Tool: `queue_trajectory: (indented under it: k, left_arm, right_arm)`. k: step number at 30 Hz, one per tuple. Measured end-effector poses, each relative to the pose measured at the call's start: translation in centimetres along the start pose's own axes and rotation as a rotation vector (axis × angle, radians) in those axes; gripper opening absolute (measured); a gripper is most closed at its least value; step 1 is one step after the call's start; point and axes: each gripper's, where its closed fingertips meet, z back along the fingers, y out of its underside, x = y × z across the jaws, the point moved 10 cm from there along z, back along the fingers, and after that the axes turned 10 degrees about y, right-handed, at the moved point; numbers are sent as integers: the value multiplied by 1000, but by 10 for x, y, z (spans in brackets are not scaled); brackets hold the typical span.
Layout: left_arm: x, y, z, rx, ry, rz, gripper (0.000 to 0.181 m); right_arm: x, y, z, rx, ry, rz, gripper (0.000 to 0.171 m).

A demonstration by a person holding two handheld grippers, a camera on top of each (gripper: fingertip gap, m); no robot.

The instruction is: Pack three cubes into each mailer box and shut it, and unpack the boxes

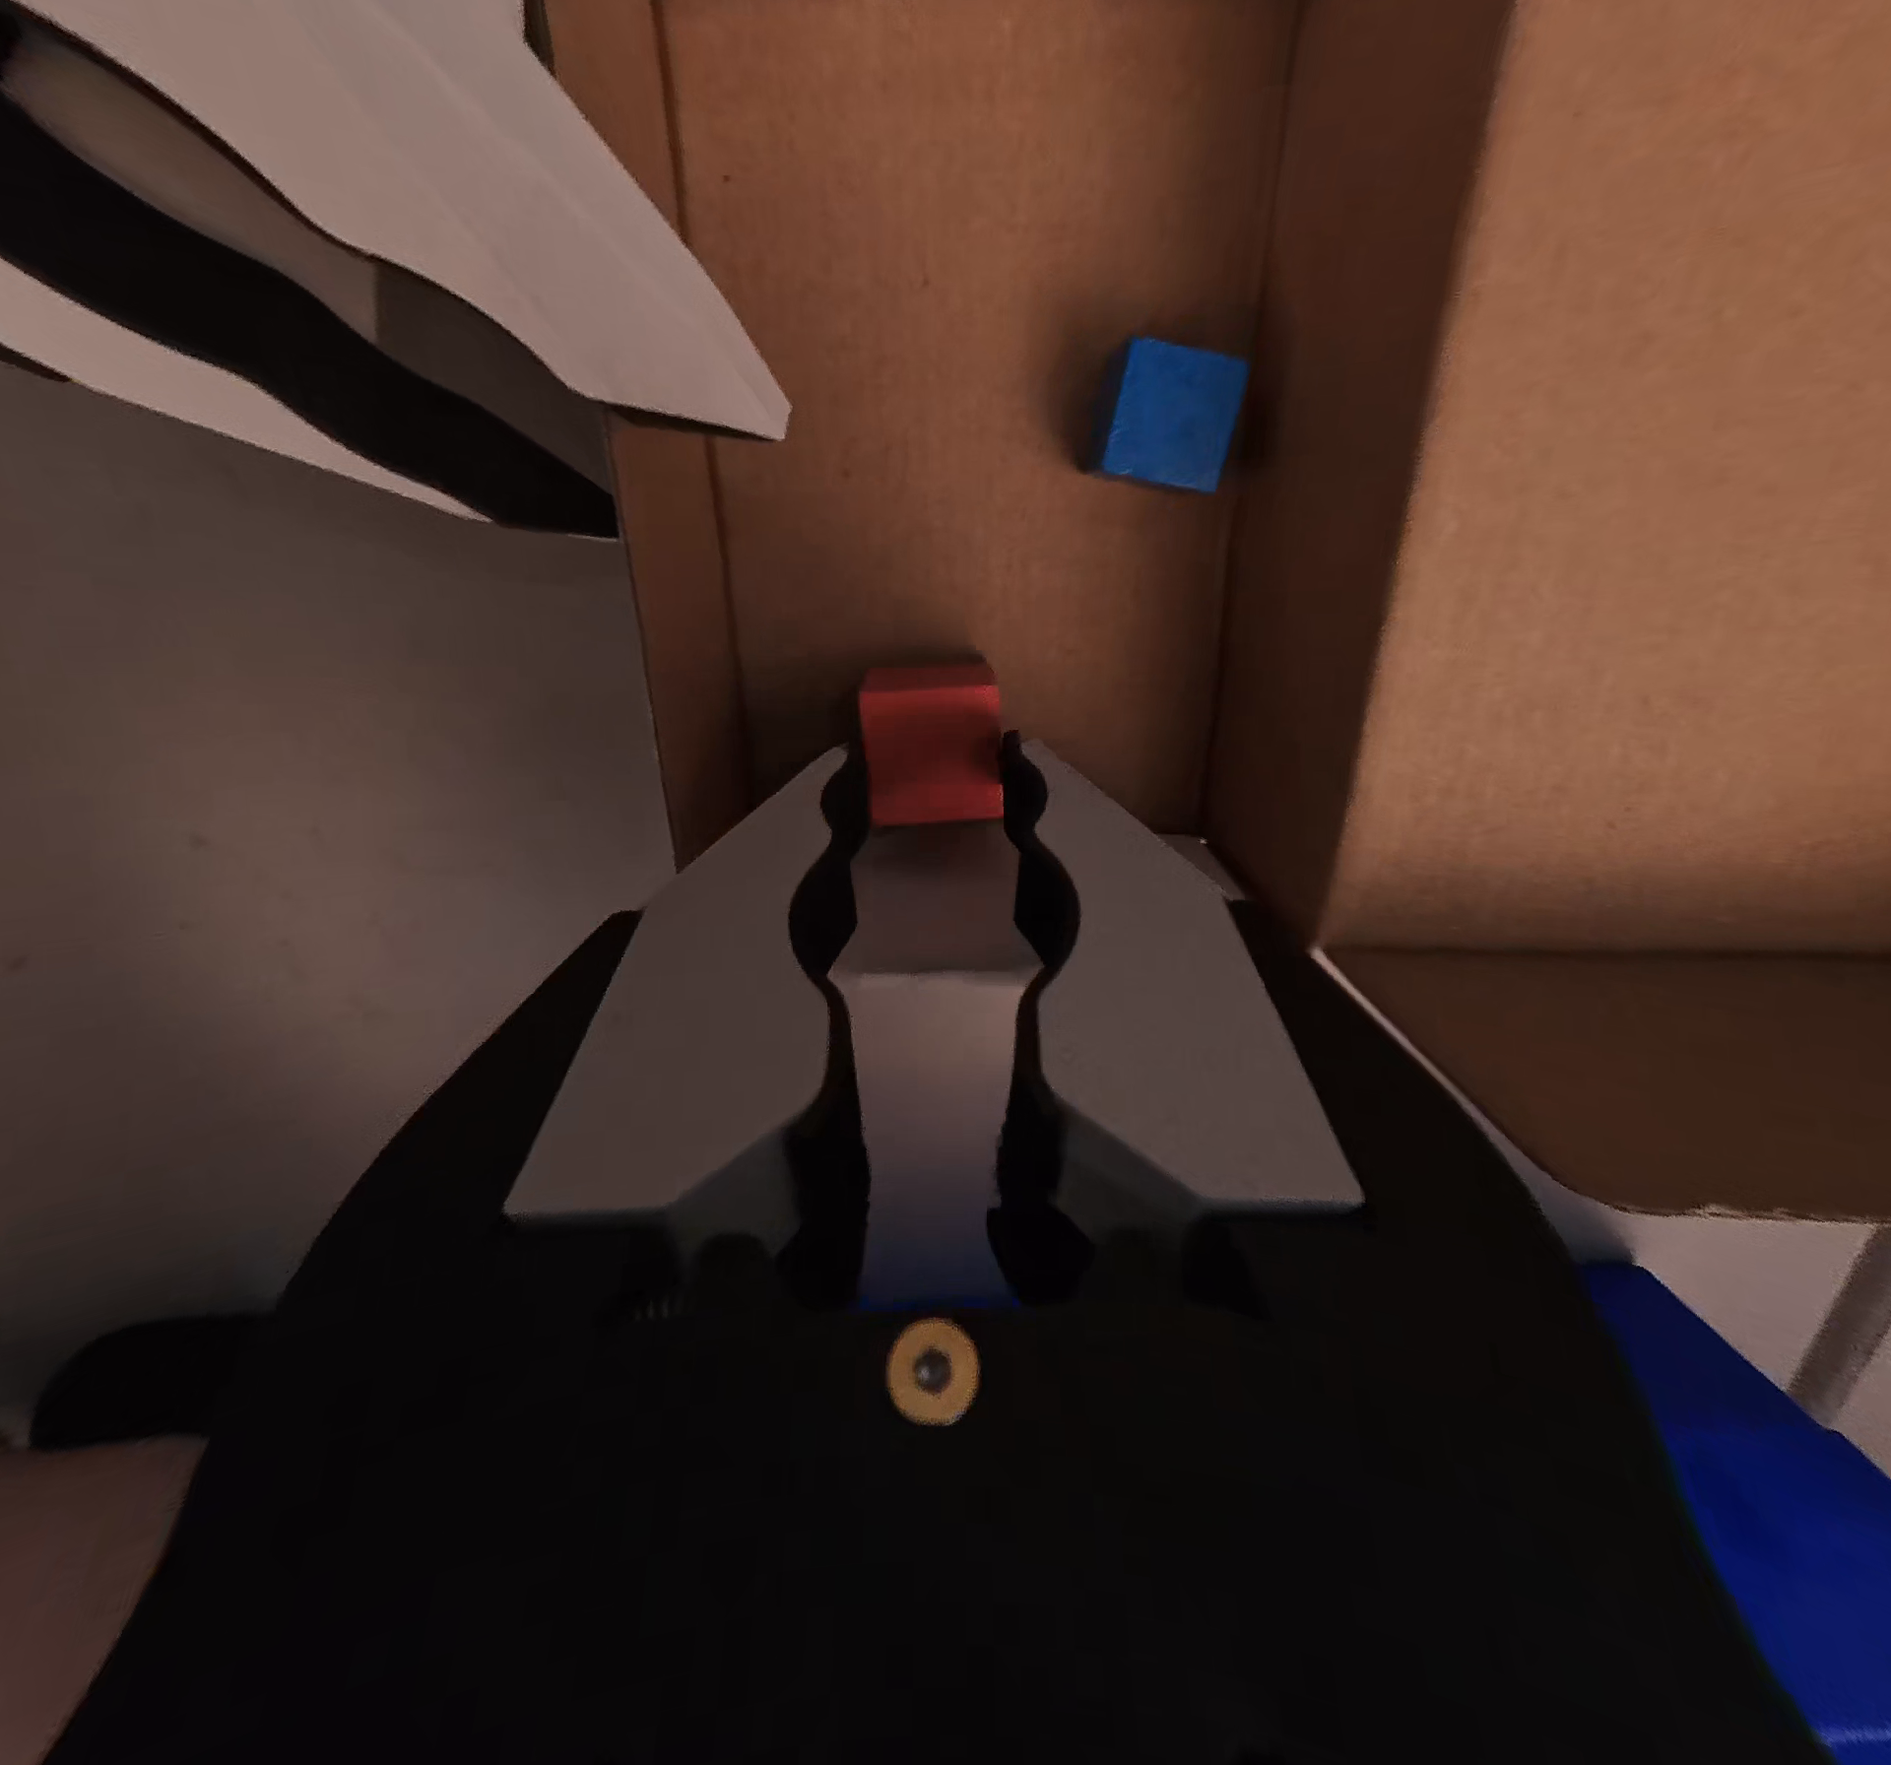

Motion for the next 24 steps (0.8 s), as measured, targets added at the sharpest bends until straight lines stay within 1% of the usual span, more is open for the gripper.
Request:
queue_trajectory:
  k: [1, 3, 5, 6, 8, 10, 11, 13, 14, 16, 18, 21, 24]
  left_arm:
    - [0, 0, 0, 0, 0, -1, 35]
    - [0, 0, 0, 0, -1, -3, 35]
    - [0, 0, 0, -1, 0, -3, 36]
    - [0, 0, 0, 0, 0, -3, 36]
    - [-1, 0, 0, 1, 0, -6, 36]
    - [-1, 0, 0, 3, 0, -7, 37]
    - [-1, 0, 0, 4, 0, -9, 37]
    - [-1, 0, 0, 5, -1, -11, 38]
    - [-1, 0, 0, 6, -1, -11, 38]
    - [-1, 0, 0, 4, 0, -10, 38]
    - [-1, 0, 0, 4, 1, -9, 38]
    - [-2, 0, 0, 8, -1, -12, 38]
    - [-2, 0, 0, 13, -6, -16, 38]
  right_arm:
    - [-1, -1, 0, -5, 9, -3, 26]
    - [-2, -2, 2, -22, 21, -5, 25]
    - [-6, -1, 12, -40, 72, -13, 26]
    - [-8, 1, 23, -49, 109, -25, 26]
    - [-13, 12, 56, -95, 191, -66, 26]
    - [-20, 36, 101, -168, 284, -173, 25]
    - [-23, 56, 121, -187, 325, -250, 25]
    - [-29, 103, 148, -171, 398, -414, 25]
    - [-31, 127, 152, -135, 416, -493, 25]
    - [-38, 172, 145, -36, 390, -626, 25]
    - [-47, 203, 125, 44, 321, -718, 26]
    - [-60, 229, 90, 129, 229, -763, 26]
    - [-65, 238, 64, 192, 172, -745, 26]
